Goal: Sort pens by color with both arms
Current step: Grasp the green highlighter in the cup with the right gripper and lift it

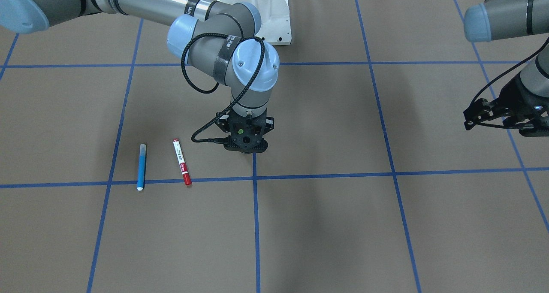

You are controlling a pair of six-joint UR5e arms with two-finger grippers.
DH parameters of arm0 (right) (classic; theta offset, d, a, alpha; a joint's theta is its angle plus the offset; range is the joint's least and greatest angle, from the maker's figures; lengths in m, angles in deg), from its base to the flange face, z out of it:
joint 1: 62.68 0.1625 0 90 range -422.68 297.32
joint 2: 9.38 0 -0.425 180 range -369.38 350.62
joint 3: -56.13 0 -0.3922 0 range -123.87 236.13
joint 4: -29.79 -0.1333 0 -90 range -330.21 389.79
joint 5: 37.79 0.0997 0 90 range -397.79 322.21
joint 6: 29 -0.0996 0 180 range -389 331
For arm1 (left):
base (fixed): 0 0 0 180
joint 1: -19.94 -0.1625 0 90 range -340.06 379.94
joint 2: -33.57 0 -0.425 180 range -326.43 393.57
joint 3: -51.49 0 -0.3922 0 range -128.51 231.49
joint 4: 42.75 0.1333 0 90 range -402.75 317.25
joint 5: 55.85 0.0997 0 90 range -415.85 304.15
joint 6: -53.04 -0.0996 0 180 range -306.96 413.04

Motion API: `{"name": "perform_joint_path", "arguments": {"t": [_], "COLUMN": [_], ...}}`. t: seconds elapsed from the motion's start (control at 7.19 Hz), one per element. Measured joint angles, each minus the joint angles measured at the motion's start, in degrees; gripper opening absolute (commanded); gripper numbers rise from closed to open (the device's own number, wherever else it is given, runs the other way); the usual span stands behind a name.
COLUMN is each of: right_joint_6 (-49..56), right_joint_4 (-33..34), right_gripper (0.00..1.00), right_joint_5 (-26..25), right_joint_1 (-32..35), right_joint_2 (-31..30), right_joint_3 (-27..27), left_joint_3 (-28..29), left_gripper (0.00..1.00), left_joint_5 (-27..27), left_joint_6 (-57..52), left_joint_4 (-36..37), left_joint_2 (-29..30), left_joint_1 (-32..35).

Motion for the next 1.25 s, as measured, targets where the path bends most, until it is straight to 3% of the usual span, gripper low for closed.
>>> {"name": "perform_joint_path", "arguments": {"t": [0.56,0.83,1.25], "right_joint_6": [-0.02,-0.02,-0.08], "right_joint_4": [-0.14,-0.17,-0.18], "right_gripper": [0.41,0.32,0.31], "right_joint_5": [-0.14,-0.31,-0.47], "right_joint_1": [0.10,0.15,0.21], "right_joint_2": [0.20,0.24,0.60], "right_joint_3": [-0.03,-0.03,0.01], "left_joint_3": [-0.42,-0.51,-0.71], "left_gripper": [0.99,0.99,0.99], "left_joint_5": [-0.28,-0.82,-0.95], "left_joint_6": [0.00,0.00,0.00], "left_joint_4": [0.08,0.09,0.15], "left_joint_2": [-0.05,-0.05,-0.11], "left_joint_1": [0.00,0.00,0.00]}}
